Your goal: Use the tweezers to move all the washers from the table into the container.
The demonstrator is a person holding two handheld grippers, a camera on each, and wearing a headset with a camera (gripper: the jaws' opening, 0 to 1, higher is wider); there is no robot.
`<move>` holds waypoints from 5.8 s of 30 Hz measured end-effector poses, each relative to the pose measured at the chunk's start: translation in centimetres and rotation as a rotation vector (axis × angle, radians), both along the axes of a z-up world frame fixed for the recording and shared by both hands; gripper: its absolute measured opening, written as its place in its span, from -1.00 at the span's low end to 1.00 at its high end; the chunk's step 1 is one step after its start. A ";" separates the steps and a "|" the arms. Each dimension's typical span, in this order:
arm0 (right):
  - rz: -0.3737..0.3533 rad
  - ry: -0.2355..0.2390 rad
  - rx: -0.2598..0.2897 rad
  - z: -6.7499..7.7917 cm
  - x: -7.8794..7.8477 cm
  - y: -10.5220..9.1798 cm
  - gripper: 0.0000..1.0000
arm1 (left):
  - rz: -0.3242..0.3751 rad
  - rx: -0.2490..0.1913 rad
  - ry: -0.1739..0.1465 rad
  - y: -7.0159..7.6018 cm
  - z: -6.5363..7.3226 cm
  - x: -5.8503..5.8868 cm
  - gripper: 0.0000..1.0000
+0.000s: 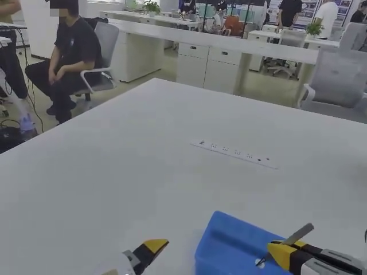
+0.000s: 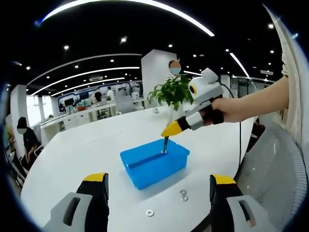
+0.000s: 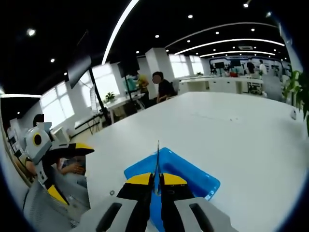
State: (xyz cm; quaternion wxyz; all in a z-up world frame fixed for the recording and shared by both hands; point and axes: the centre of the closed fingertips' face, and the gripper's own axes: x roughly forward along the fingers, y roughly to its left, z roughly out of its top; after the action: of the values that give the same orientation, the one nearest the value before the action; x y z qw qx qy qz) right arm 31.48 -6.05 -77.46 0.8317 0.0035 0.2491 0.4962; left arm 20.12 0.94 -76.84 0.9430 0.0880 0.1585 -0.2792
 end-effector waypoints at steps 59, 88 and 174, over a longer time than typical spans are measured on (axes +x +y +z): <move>0.062 0.022 -0.178 -5.3 1.7 0.1 -0.93 | 0.001 0.004 0.009 0.2 -0.2 0.0 0.72; 0.226 -0.028 -0.006 0.2 -5.5 2.7 -0.93 | -0.017 0.003 0.014 -0.2 -0.3 -0.1 0.70; 0.455 0.043 -0.152 -5.8 -11.3 2.8 -0.92 | -0.046 0.014 0.038 -0.5 -0.8 -0.4 0.62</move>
State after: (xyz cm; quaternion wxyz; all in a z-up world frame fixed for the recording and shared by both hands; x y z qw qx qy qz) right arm 20.19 -3.24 -83.26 0.6908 -0.1049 0.2978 0.6505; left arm 19.74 0.43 -77.65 0.9325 0.0928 0.1763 -0.3011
